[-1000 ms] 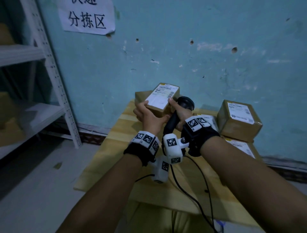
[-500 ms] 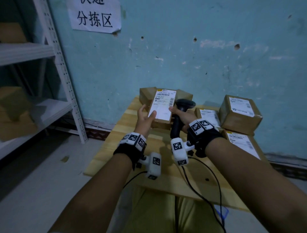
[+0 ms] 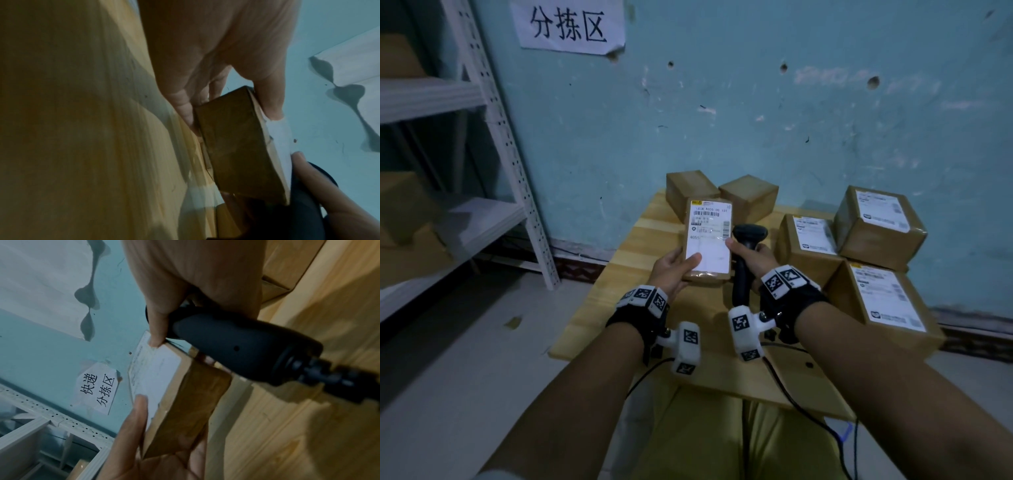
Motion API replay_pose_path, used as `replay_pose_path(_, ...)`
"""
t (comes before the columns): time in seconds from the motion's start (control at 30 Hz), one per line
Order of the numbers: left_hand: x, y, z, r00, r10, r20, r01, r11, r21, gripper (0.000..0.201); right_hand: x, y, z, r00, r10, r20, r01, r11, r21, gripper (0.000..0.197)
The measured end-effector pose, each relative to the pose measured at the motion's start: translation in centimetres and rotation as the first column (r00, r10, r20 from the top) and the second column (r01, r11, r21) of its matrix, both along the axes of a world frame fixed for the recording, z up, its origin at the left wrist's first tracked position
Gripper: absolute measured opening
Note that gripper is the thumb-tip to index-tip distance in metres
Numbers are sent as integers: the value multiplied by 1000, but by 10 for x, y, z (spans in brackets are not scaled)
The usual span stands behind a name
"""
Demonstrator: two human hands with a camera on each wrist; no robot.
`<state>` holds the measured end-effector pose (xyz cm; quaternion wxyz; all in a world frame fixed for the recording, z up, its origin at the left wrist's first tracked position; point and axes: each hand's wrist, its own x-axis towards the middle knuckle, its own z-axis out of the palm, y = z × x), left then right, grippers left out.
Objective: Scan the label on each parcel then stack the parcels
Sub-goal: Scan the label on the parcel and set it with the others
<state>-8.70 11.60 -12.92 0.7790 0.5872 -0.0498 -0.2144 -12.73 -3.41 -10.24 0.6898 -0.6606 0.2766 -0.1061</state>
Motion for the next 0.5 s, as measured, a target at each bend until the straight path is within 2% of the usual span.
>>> replay_pose_path(0.07,3,2,-4,999,20,49,-22,998,54,41,-4,3,2,1000,-7,19,7,1000,28,32)
replay_pose_path(0.2,10,9,-18,996,70,58,-77,988,134,34,-17,13,7,996,-34,78,22,988,151,22)
replay_pose_path(0.3,12,9,-21,994,98,47,-104,985,137,33,-23,20,6,990,-33,139,18,994,108,28)
replay_pose_path(0.37,12,7,-23,990,133,38,-137,982,131,42,-25,27,6,986,-8,165,-7,996,94,34)
replay_pose_path(0.5,14,4,-32,985,167,40,-172,971,164,51,-30,39,17,966,113,233,-142,983,113,46)
